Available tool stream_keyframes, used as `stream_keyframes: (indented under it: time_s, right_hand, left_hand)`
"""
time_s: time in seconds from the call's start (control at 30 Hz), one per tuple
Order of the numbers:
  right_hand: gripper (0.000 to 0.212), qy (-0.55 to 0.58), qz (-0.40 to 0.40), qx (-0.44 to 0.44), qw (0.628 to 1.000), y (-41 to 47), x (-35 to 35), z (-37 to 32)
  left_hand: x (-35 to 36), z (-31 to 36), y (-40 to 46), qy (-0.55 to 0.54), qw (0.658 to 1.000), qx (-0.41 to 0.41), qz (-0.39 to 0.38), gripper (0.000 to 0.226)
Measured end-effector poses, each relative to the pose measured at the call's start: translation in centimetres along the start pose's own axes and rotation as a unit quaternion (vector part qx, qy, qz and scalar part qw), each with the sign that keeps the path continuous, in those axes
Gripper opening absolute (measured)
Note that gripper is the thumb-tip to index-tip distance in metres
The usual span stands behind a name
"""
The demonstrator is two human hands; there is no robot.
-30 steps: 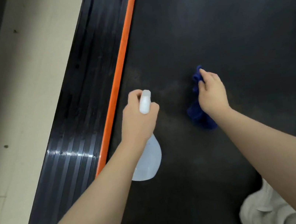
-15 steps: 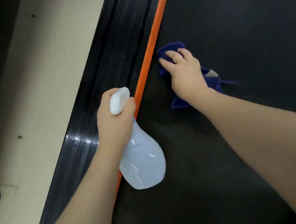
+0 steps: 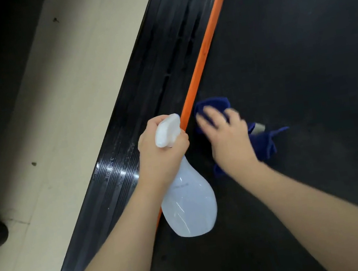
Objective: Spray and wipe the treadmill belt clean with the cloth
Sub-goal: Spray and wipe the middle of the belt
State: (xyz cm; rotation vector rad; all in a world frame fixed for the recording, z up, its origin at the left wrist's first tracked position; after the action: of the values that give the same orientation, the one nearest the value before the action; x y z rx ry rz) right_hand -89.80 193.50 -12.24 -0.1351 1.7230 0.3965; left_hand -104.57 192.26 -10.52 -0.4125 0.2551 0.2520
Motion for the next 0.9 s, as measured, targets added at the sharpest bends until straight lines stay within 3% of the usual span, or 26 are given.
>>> stream_keyframes:
  time_s: [0.13,0.2,0.27,0.33,0.37,0.47,0.53,0.6,0.7,0.77,0.9]
  right_hand:
    - [0.054,0.016,-0.048,-0.157,0.986,-3.5,-0.6,-1.8]
    - [0.053,-0.039,-0.044,-0.1,0.993,0.6,-0.2,0.8]
    - [0.054,-0.054,-0.052,0.028,0.997,4.4,0.3,3.2]
    - [0.059,-0.028,-0.02,0.051,0.998,3.1,0.1,2.1]
    - [0.055,-0.02,-0.003,0.011,1.0,1.2,-0.2,0.7]
    - [0.053,0.01,-0.058,-0.127,0.99,-4.5,-0.1,-2.1]
    - [0.052,0.005,-0.058,-0.16,0.985,-2.3,-0.4,-1.0]
    - [0.054,-0.051,-0.063,-0.079,0.994,2.3,0.2,1.9]
    - [0.069,-0.042,-0.068,0.051,0.995,3.5,0.4,3.0]
    - [0.076,-0.021,-0.046,0.014,0.999,-0.3,-0.3,0.8]
    - [0.072,0.032,-0.094,-0.13,0.987,-5.2,-0.2,-1.5]
  left_hand:
    - [0.6,0.0,0.1,0.032,0.998,0.041,-0.042,0.053]
    - [0.8,-0.4,0.4,0.03,0.997,0.042,-0.053,0.052]
    - [1.0,-0.7,0.6,0.023,0.997,0.043,-0.056,0.051]
    - [1.0,-0.7,0.5,0.019,0.997,0.048,-0.06,0.051]
    - [1.0,-0.5,0.5,0.022,0.997,0.051,-0.062,0.052]
    - [1.1,-0.3,0.3,0.049,0.995,0.046,-0.071,0.056]
    - [1.2,-0.4,0.3,0.045,0.994,0.05,-0.081,0.055]
    - [1.3,-0.6,0.3,0.042,0.993,0.05,-0.096,0.051]
    - [1.2,-0.5,0.0,0.067,0.991,0.052,-0.102,0.046]
    - [1.2,0.0,-0.2,0.079,0.99,0.061,-0.101,0.049]
    - [1.1,0.3,-0.5,0.078,0.991,0.054,-0.095,0.049]
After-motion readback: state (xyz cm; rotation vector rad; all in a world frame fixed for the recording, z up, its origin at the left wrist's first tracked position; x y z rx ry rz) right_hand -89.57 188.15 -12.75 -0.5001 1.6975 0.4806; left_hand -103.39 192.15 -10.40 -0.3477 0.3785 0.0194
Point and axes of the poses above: each hand's wrist, its own y-axis towards the middle knuckle, its own x-axis out of the palm, z = x × y, the point moved 8 cm from there along y, towards the middle knuckle, and after that the axes turned 5 degrees about z, right-handed, at the moved point
